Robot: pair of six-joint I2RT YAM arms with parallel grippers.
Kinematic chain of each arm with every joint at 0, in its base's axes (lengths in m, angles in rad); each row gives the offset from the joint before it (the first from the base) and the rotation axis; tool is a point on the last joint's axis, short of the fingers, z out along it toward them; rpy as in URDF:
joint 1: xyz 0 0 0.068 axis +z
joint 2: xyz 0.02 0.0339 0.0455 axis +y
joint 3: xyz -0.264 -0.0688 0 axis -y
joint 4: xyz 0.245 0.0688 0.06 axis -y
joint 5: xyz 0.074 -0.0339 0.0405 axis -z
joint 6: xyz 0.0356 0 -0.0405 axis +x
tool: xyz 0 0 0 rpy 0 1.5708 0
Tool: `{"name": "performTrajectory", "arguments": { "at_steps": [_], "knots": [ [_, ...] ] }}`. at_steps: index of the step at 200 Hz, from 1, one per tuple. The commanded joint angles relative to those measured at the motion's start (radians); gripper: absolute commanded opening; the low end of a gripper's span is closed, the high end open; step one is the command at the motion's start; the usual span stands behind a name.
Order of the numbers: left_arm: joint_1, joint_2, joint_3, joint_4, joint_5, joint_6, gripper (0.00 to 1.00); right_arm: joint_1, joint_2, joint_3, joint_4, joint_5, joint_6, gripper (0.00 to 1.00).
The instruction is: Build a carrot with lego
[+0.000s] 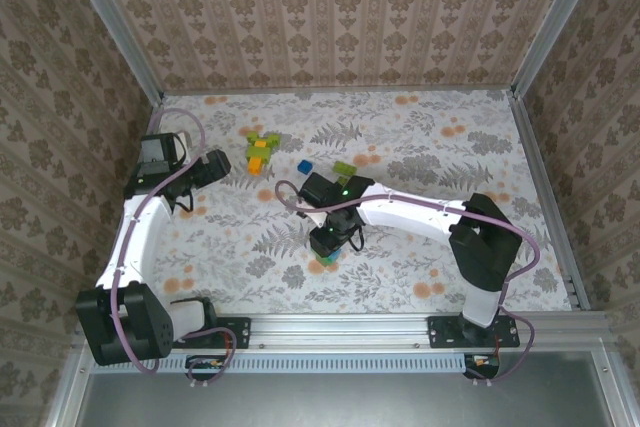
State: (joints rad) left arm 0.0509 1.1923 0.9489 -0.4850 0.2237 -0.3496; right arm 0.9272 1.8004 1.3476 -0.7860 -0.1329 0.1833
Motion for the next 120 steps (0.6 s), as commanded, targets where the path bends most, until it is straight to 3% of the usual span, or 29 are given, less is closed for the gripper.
{"name": "performTrajectory", "arguments": {
  "at_steps": [1,120],
  "knots": [
    [-0.006,0.006,0.005,0.000,0.005,0.015,1.00,0.013,0.021,0.014,-0.016,0.033,0.019,0.35],
    [-0.006,0.004,0.006,0.000,0.006,0.015,1.00,0.046,0.057,0.019,-0.061,0.093,0.044,0.35]
  ]
}}
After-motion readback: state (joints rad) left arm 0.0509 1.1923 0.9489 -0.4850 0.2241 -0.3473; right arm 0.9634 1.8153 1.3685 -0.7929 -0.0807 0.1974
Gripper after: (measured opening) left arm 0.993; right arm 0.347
